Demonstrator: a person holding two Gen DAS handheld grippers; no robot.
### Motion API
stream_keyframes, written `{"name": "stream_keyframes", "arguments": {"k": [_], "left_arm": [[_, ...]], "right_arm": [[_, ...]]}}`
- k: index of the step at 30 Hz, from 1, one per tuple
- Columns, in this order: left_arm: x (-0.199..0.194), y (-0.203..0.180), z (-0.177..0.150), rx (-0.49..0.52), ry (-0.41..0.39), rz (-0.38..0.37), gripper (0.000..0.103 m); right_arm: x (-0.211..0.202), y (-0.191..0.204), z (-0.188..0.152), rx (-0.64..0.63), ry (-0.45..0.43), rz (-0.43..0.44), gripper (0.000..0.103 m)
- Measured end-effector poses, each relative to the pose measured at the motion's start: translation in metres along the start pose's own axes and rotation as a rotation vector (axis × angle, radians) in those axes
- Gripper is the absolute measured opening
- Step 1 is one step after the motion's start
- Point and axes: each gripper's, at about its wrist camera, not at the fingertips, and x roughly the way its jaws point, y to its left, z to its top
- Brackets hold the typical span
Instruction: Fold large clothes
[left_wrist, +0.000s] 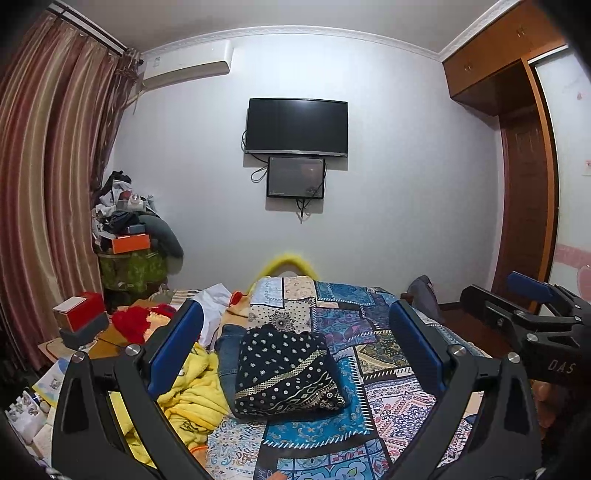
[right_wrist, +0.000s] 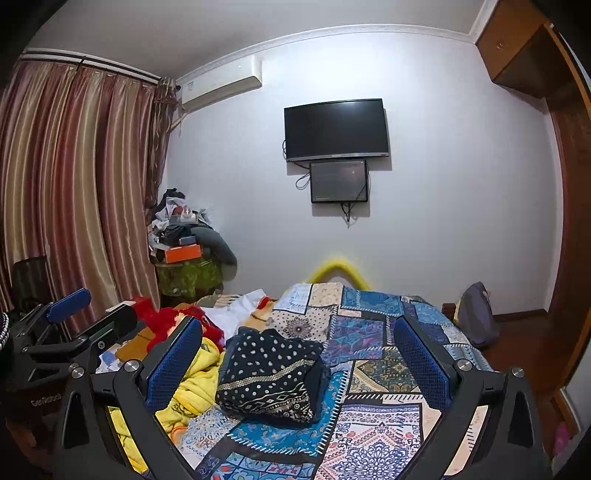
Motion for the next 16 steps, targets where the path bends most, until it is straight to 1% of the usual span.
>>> {"name": "stream_keyframes", "arguments": {"k": [10,16], "left_arm": [[-0.0012,-0.0011,-0.0001,0.0,0.002,-0.015,0.101],[-0.0019,-0.0037,0.0002,-0.002,0.003,-0.015,0.101]], "right_arm": [[0.0001,0.0006,-0.0008,0.006,0.004,-0.022,0.103],[-0.0005,0.0006,-0.0015,0.007,0.006,-0.02,0.103]]}}
